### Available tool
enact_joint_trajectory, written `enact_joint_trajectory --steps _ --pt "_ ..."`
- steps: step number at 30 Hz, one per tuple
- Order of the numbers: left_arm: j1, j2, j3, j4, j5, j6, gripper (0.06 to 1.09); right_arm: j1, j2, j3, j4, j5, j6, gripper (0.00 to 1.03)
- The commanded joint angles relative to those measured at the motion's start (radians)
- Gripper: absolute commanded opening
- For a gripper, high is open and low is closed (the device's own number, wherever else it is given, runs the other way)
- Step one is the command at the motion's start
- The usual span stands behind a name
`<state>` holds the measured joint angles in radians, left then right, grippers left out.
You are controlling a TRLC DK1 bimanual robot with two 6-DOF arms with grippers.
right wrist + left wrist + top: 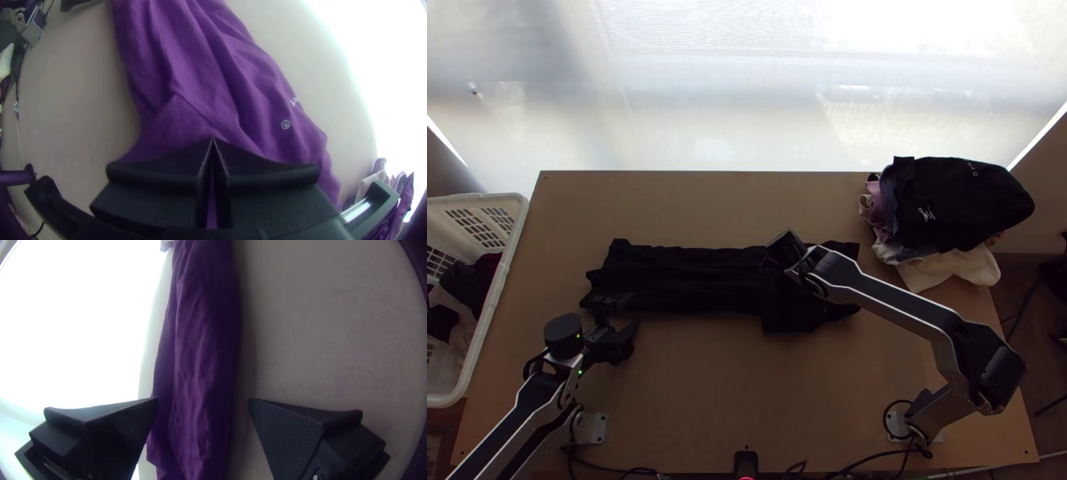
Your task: Fold the t-shirt
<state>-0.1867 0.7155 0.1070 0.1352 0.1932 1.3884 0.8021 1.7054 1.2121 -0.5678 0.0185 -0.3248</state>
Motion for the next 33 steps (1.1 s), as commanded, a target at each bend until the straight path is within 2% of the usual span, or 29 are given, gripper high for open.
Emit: enact_joint_trajectory --steps 1,7,19,21,22,25,27,33 --pt "0.016 0.194 -0.004 0.162 -0.006 -0.008 1.03 -0.006 0.013 -0.026 0.031 -0.006 0.010 0.03" --pt "0.030 0.329 0.011 0.279 -0.005 -0.008 1.03 -0.014 0.031 -0.043 0.054 -0.014 0.015 0.03" --pt "0.136 0.633 0.171 0.394 -0.001 -0.006 1.02 -0.011 0.062 -0.043 0.075 -0.026 0.016 0.03" --pt "0.136 0.661 0.178 0.396 -0.001 -0.005 0.92 -0.012 0.071 -0.048 0.082 -0.026 0.016 0.03" --pt "0.138 0.668 0.180 0.394 -0.001 -0.005 0.83 -0.014 0.079 -0.049 0.086 -0.028 0.016 0.03" --pt "0.138 0.664 0.178 0.386 0.002 -0.002 0.45 -0.014 0.096 -0.059 0.103 -0.035 0.023 0.03" --pt "0.145 0.645 0.183 0.377 0.005 0.000 0.28 -0.014 0.106 -0.063 0.114 -0.035 0.024 0.03" --pt "0.208 0.545 0.226 0.234 0.034 0.041 0.23 -0.021 0.126 -0.052 0.128 -0.055 0.029 0.03"
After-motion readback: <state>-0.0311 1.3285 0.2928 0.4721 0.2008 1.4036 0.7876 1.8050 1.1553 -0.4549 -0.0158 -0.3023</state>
